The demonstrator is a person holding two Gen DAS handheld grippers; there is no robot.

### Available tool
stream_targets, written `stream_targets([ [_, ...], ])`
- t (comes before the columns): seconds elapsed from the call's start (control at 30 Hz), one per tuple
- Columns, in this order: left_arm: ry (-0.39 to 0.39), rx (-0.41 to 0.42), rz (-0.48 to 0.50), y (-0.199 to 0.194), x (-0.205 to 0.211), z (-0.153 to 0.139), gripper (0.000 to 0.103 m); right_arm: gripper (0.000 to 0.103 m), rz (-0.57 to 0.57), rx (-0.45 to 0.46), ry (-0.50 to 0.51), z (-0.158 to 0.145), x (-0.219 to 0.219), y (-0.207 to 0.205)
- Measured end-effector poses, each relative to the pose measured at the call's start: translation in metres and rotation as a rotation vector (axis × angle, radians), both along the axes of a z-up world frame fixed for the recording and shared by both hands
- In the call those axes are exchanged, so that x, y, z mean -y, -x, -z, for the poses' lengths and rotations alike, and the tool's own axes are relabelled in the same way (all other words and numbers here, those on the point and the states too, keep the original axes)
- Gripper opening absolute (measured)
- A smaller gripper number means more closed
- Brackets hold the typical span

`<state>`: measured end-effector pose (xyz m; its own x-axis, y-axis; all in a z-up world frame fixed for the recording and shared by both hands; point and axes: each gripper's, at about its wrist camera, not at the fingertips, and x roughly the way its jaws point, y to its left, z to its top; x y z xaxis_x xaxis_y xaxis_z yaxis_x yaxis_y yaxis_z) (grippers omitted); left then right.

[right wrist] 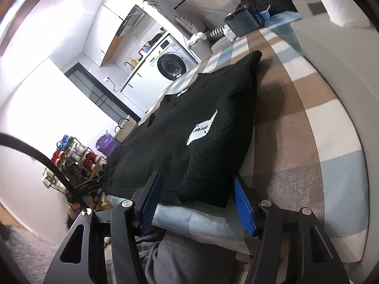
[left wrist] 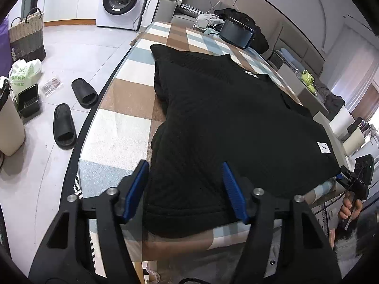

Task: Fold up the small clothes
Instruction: 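Open both grippers and release the folded hem onto the sweater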

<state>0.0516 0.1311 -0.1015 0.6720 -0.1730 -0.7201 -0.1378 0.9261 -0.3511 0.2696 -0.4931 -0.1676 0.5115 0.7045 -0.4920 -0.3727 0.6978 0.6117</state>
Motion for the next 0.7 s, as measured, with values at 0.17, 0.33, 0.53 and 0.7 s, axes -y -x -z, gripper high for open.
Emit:
stream_targets([
  [0.17, -0.009, 0.011, -0.013, -0.001, -0.002, -0.002, 0.027, 0.062, 0.050, -0.016, -0.022, 0.004, 0.004, -0.004],
  [0.33, 0.023, 0.033, -0.028, 0.004, -0.009, -0.010, 0.014, 0.062, 0.089, -0.033, 0.003, 0.003, 0.003, -0.005],
  [0.53, 0.012, 0.053, -0.013, 0.008, -0.005, -0.019, 0.014, 0.063, 0.097, -0.028, 0.034, -0.011, 0.010, 0.018],
  [0.7, 0.017, 0.052, -0.005, 0.010, -0.003, -0.021, 0.014, 0.063, 0.009, -0.049, 0.064, -0.008, 0.002, 0.028],
])
